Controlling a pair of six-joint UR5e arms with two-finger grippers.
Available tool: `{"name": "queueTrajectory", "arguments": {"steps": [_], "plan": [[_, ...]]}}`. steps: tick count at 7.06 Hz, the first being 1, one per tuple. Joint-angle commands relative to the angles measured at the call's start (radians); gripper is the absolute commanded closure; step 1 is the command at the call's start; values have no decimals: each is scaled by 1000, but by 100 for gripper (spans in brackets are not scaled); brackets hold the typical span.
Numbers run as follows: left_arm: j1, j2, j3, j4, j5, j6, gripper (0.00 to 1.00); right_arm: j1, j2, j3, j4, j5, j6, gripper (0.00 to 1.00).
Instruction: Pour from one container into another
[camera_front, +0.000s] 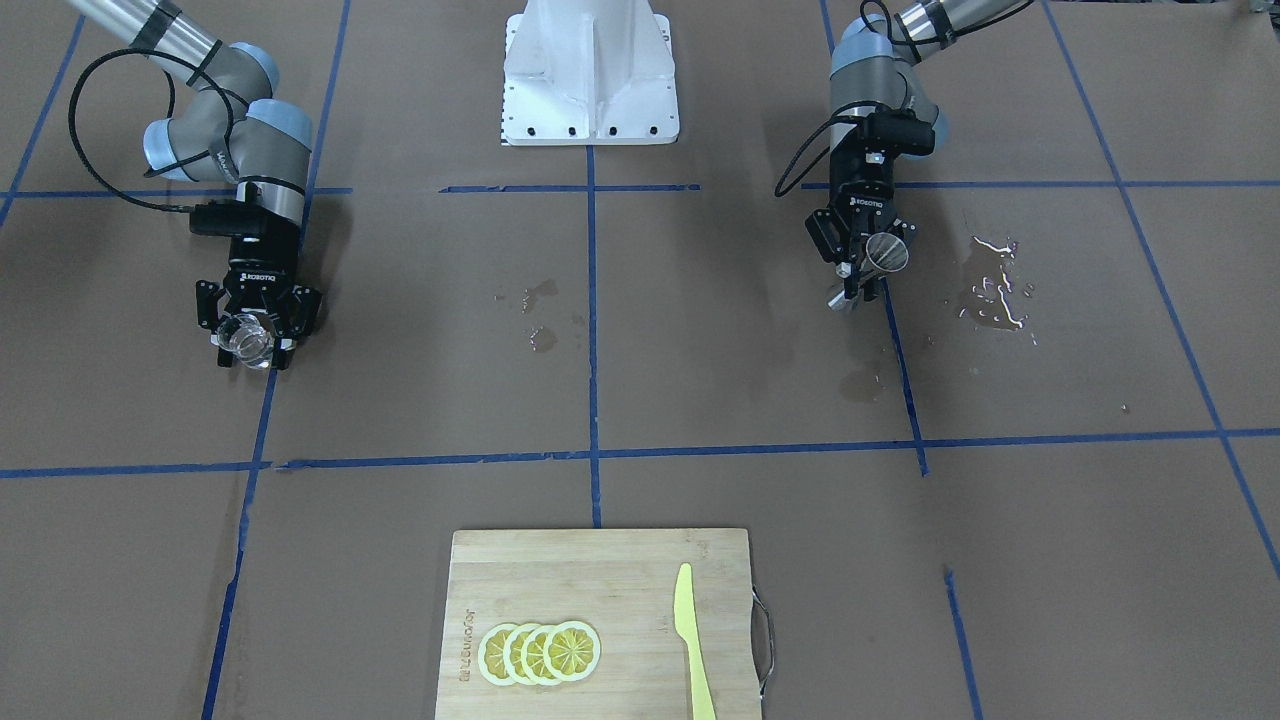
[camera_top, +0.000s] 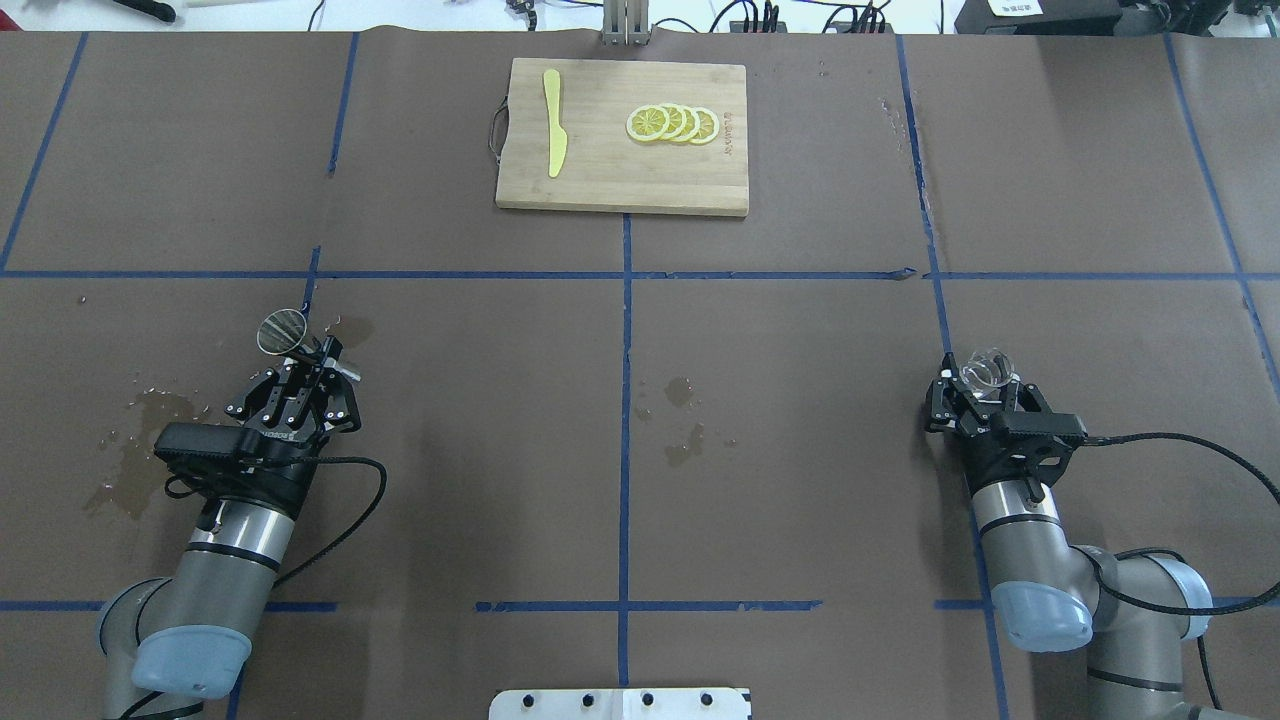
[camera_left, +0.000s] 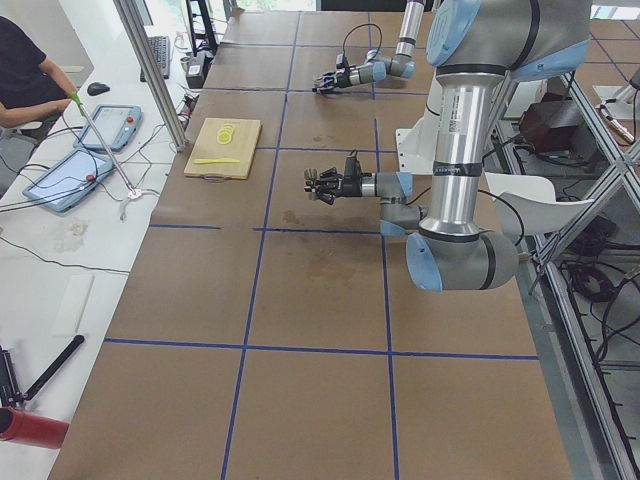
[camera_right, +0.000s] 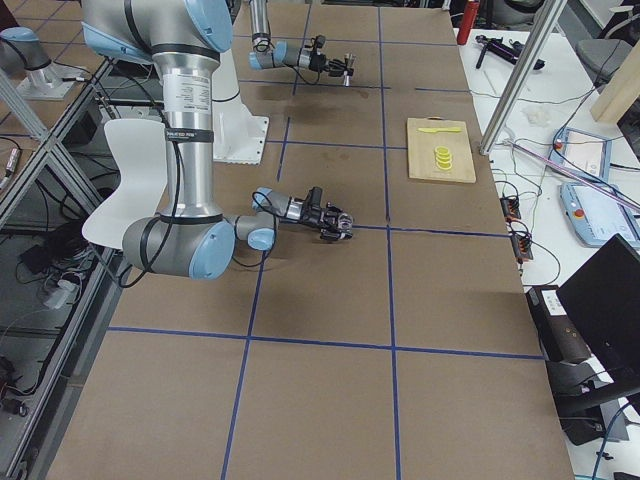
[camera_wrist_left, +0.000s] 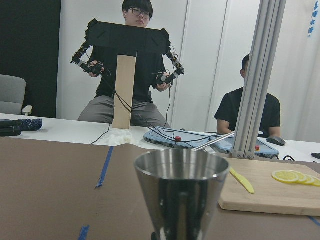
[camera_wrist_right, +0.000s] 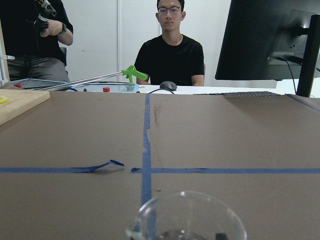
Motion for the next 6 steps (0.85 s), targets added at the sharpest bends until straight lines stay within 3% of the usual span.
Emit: {"name": "queueTrajectory", "arguments": {"steps": [1,2,4,6], "plan": [[0,-2,0,0,0,0,100,1,-5,3,0,0,-38,100],[-1,-12,0,-1,0,0,100,1,3,11,31,0,-88,100],[0,-17,-2,0,-14,8,100,5,8,6,283,15,-293,100],[-8,-20,-18,-4,-175,82,100,8,8,20,357,30,-325,100]]}}
